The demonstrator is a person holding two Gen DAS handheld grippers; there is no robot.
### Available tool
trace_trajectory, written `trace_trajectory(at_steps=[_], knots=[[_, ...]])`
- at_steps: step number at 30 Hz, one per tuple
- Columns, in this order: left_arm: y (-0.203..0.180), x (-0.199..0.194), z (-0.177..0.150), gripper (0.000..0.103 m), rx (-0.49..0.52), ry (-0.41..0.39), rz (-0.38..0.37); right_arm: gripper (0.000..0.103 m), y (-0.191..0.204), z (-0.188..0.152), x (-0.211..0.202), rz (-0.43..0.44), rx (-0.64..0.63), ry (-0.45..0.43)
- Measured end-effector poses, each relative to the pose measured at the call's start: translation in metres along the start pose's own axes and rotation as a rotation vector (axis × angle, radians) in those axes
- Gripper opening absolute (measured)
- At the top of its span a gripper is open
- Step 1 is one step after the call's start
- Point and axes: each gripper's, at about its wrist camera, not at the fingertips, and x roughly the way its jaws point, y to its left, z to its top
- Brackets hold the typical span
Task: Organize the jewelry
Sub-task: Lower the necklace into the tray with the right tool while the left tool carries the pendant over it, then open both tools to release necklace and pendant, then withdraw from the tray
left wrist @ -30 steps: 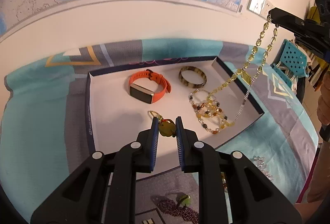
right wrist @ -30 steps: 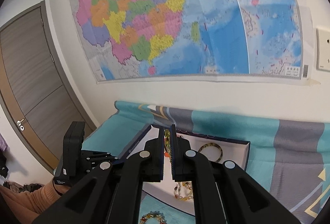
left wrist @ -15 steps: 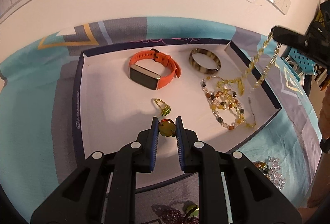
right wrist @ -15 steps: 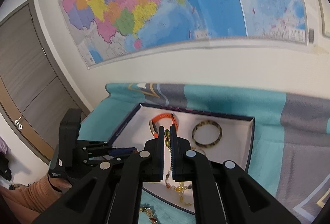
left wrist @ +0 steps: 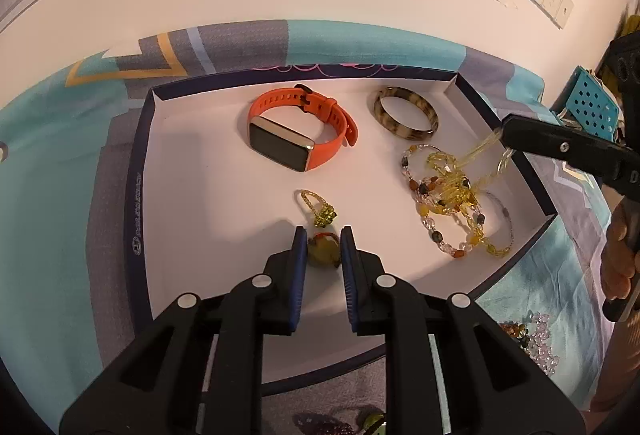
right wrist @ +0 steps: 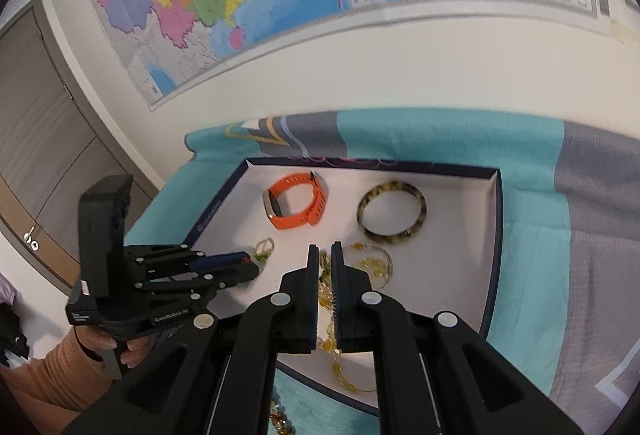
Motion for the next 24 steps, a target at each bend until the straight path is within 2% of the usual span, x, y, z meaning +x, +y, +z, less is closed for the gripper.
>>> trace_trajectory(at_steps=[2, 5, 7, 9, 11, 12, 13, 19, 24], knots=[[0.0, 0.0, 0.0, 0.02, -0.001, -0.001, -0.006, 0.007, -0.002, -0.003, 0.002, -0.005, 0.008, 0.007], [-0.001, -0.005, -0.001, 0.03, -0.001, -0.017, -0.008, 0.009, -0.004, -0.007, 0.003, -0.01, 0.013, 0.016], [-0.002, -0.014, -0.002, 0.038, 0.006, -0.042, -0.003, 0.016, -0.004, -0.01, 0.002, -0.017, 0.015, 0.017], [-0.003, -0.022, -0.003, 0.04, 0.008, -0.065, -0.003, 0.019, -0.003, -0.016, -0.002, -0.018, 0.013, 0.015], [-0.003, -0.034, -0.004, 0.043, 0.009, -0.092, 0.008, 0.032, -0.001, -0.02, -0.007, -0.024, 0.009, 0.011], [-0.003, -0.037, -0.005, 0.044, 0.008, -0.099, 0.009, 0.043, 0.001, -0.024, -0.011, -0.032, 0.004, 0.003], [-0.002, -0.043, -0.006, 0.045, 0.008, -0.11, 0.009, 0.048, 0.002, -0.026, -0.014, -0.034, -0.002, -0.001], [-0.002, -0.074, -0.024, 0.05, 0.013, -0.168, 0.02, 0.049, 0.021, -0.046, -0.035, -0.019, -0.06, -0.014], [-0.002, -0.089, -0.045, 0.052, 0.017, -0.182, 0.018, 0.049, 0.041, -0.072, -0.04, -0.018, -0.131, 0.024]])
